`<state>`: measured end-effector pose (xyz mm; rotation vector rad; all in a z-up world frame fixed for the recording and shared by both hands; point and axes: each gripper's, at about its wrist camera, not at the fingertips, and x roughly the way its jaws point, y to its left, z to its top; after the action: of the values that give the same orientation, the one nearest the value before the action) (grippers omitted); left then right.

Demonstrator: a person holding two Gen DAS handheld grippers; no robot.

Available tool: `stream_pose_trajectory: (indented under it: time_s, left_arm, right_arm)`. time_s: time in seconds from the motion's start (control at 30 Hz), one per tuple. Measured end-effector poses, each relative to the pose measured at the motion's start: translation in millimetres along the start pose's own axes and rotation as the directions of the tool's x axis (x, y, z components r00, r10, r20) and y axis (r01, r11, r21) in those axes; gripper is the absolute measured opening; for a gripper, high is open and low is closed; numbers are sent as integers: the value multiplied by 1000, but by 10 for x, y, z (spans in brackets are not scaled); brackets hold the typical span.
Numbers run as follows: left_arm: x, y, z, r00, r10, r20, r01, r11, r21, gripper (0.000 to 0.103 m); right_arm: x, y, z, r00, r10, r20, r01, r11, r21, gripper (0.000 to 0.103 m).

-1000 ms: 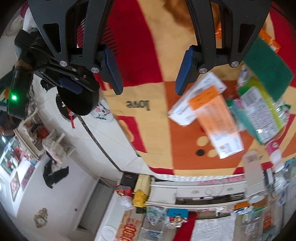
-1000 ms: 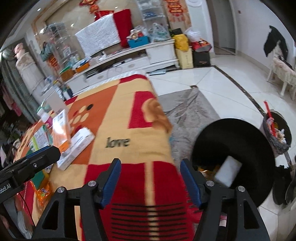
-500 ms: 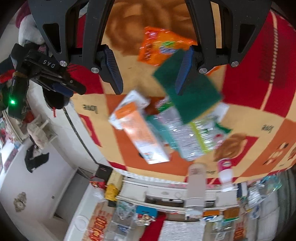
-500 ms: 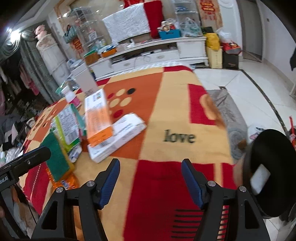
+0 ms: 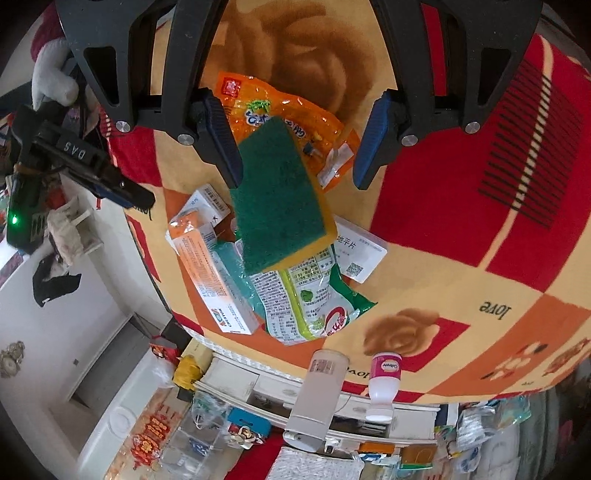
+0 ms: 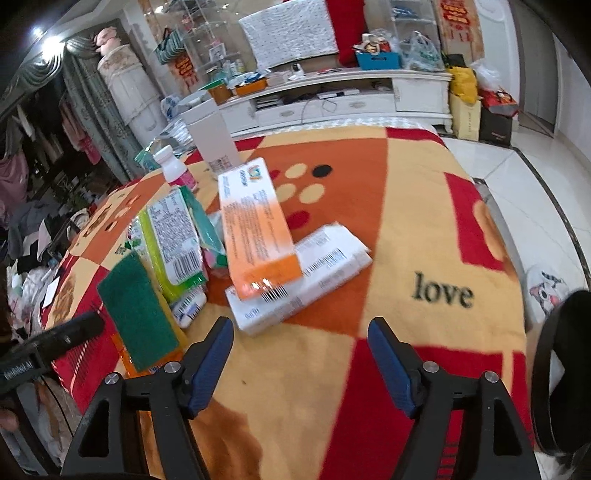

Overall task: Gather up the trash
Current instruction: 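Grasp the green-yellow sponge with the left tool while the right tool grasps the Crestor box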

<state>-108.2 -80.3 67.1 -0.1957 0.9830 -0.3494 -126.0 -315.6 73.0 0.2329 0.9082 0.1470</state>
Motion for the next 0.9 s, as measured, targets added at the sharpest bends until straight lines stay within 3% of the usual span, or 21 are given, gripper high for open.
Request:
stream_pose_trajectory:
  time_s: [0.3, 0.9]
  left_arm:
    - [146, -9, 60, 1000, -22, -6, 22, 999, -24, 61]
    - [287, -5, 90, 998, -61, -12, 60, 998, -28, 60]
  right_arm:
    - [142, 242, 157, 999, 31, -15, -32, 997, -65, 75]
    - [653, 225, 641, 999, 27, -32, -30, 996, -88, 76]
